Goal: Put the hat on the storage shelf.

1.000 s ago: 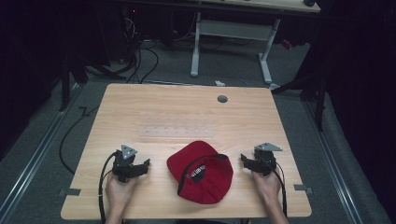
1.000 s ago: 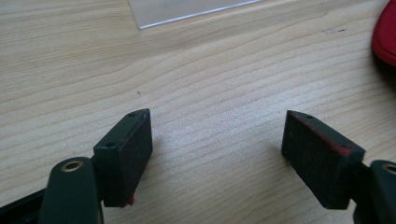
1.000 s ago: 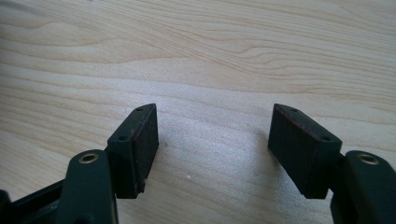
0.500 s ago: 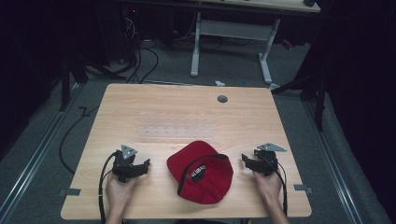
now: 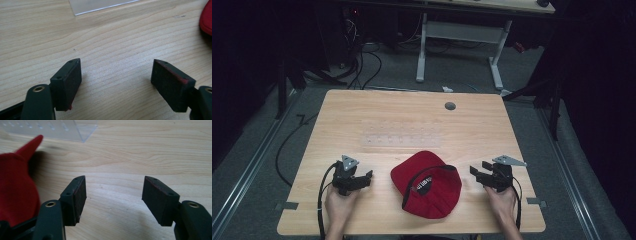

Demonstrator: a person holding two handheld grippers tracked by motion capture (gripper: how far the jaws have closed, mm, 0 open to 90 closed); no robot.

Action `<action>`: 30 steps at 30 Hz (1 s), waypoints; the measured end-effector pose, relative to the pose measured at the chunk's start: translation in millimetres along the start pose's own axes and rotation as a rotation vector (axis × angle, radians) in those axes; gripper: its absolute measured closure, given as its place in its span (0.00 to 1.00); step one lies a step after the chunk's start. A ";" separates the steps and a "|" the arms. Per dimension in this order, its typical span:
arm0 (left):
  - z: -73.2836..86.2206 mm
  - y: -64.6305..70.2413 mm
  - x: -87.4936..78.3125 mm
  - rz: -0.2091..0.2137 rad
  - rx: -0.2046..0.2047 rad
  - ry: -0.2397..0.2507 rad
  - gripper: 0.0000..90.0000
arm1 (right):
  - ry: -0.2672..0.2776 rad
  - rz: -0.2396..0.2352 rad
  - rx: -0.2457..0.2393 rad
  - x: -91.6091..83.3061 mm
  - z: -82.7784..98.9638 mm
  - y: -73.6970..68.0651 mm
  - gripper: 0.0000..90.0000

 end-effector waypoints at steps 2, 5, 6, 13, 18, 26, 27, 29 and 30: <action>0.0 0.0 0.0 0.000 0.000 0.000 0.28 | 0.007 -0.028 -0.010 -5.2 -1.0 -5.4 0.40; 0.1 -0.1 -0.1 0.000 0.001 -0.001 0.28 | 0.022 -0.047 -0.033 -11.2 -2.9 -12.5 0.39; 0.0 -0.1 0.0 0.000 0.001 -0.001 0.28 | 0.027 -0.054 -0.036 -13.5 -3.5 -15.4 0.38; 0.0 0.0 0.0 0.000 0.000 0.000 0.28 | 0.052 -0.105 -0.084 -24.8 -8.6 -33.9 0.38; 0.0 0.0 0.1 -0.001 0.000 0.000 0.28 | 0.054 -0.137 -0.111 -27.2 -10.1 -45.0 0.37; 0.0 0.0 0.1 -0.001 0.000 0.000 0.28 | 0.036 -0.172 -0.213 -22.5 -15.8 -69.8 0.33; 0.0 0.0 0.0 -0.001 0.000 0.000 0.28 | 0.036 -0.172 -0.213 -22.5 -15.8 -69.8 0.33; 0.0 0.0 0.1 -0.001 0.000 0.000 0.28 | 0.019 -0.180 -0.228 -15.9 -16.1 -74.7 0.33; 0.0 0.0 0.1 -0.001 0.000 0.000 0.28 | 0.016 -0.182 -0.233 -13.7 -16.4 -75.9 0.33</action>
Point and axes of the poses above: each handheld gripper's, and its own axes: x roughly forward along the jaws, z roughly out of its underside, y roughly to its right, the point moved 7 cm from there along x, roughly forward along the jaws, and after that the axes turned 8 degrees about -y, right-handed, at the moved point
